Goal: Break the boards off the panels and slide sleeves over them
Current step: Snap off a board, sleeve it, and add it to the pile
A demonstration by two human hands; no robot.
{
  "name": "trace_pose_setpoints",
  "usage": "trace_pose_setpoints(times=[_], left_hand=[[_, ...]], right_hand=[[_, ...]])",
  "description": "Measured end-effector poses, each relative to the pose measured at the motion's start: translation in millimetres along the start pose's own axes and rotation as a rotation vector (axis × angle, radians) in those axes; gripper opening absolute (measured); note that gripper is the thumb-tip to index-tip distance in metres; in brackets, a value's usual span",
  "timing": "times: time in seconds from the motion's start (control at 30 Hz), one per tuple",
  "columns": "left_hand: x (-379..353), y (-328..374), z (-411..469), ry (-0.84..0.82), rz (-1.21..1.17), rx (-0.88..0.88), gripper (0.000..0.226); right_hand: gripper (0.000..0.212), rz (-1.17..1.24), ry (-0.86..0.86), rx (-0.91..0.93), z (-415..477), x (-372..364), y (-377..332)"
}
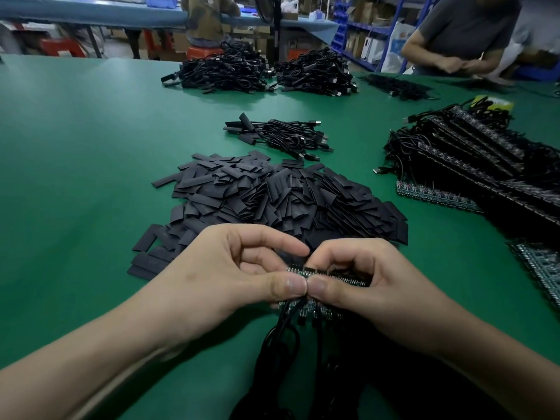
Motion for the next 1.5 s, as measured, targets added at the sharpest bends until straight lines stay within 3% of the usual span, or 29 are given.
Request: trace_pose_setpoints(times=[0.27,0.4,0.47,0.53,0.6,0.7,0.8,0.9,0.97,1.07,1.17,1.23,1.43,1.5], left_hand=[[0,4,1,-0.010,-0.069,-0.030,0.034],[25,14,3,0.150,-0.072,-0.089,0.029],[31,27,3,0.187,-0.066,-0.158,0.023],[33,41,1,0.194,-0.005,-0.248,0.020],[31,54,-3,0.199,0.062,-0.334,0.021],[31,61,-7,0.241,0.101,-0.403,0.014],[34,63,-9,0.291,0.169,-0.412,0.020],[37,60,-6,0.304,0.246,-0.411,0.025],[43,54,-3,0.364,0.476,-0.351,0.026],[42,39,2,0.338,1.181,-0.180,0.037],[36,32,2,0.309,1.431,-0.183,0.042],[36,28,4,0.299,1.419,-0.176,0.038],[43,24,5,0.325,1.247,-0.161,0.023],[45,25,5,0.350,1.148,-0.183,0.020]], right_hand=[[0.008,0.141,-0.018,-0.049,0,-2,4],[0.009,-0.214,0.013,-0.065,-1,4,6],[0.016,-0.450,0.128,0.075,-2,8,-12],[0.025,-0.523,0.217,0.214,-1,6,-34],[0.025,-0.459,0.238,0.237,4,3,-44],[0.022,-0.209,0.185,0.101,17,-8,-33],[0.011,-0.002,0.211,0.072,22,-12,-28],[0.016,0.140,0.255,0.072,19,-7,-26],[0.016,0.249,0.313,0.096,16,6,-32],[0.018,0.283,0.505,0.224,7,50,-53],[0.023,0.234,0.599,0.283,1,85,-71],[0.026,0.134,0.584,0.235,0,92,-71],[0.021,-0.262,0.238,-0.039,8,40,-25],[0.023,-0.355,0.198,-0.062,9,26,-12]])
Point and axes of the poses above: each hand's wrist, its own z-axis towards the middle knuckle, its own x-axis out of the back of the hand, y = z × x, the point moved 9 cm from there along z, towards the middle knuckle, and after that the axes turned 5 degrees about z, right-handed, at the moved point
